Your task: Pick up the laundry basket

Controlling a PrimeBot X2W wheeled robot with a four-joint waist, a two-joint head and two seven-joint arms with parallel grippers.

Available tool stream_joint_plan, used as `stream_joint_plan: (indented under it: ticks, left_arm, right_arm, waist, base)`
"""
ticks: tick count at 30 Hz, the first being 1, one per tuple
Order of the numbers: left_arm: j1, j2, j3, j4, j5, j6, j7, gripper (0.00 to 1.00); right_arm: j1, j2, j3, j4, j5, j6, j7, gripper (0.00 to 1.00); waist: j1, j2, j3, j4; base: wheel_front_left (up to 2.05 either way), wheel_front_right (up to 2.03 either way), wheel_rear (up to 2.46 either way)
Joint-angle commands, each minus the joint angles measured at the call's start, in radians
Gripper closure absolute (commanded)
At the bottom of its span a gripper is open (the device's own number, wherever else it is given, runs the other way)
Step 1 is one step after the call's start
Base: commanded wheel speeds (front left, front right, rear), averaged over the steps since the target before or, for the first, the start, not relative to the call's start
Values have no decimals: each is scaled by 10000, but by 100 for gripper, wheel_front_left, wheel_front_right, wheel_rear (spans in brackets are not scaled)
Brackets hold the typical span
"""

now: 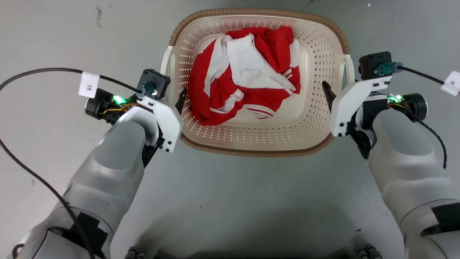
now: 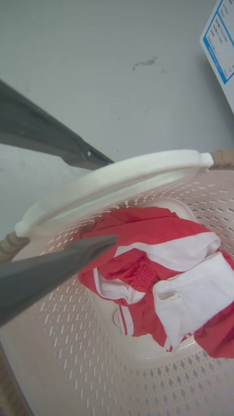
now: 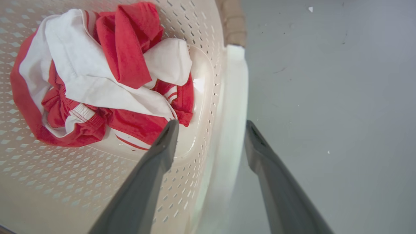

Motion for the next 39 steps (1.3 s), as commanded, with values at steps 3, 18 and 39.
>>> stream_joint_plan:
  ticks: [3, 18, 39]
  left_arm:
    - [-258, 192, -547, -31, -300, -7, 191, 0]
    - [-671, 390, -2244, -69, -1791, -7, 445, 67]
    - [66, 1161, -4974, -1354, -4436, -21, 1914, 100]
  right_arm:
    - [-295, -2, 192, 104, -95, -6, 135, 0]
    - [-436, -2, 552, 275, 371, -6, 224, 12]
    - [110, -13, 850, 442, -447, 9, 1975, 100]
  waist:
    - [-1, 0, 110, -40]
    - [-1, 0, 393, 16]
    - [-1, 0, -1415, 6]
  base:
    - [0, 0, 0]
    - [0, 0, 0]
    - [0, 0, 0]
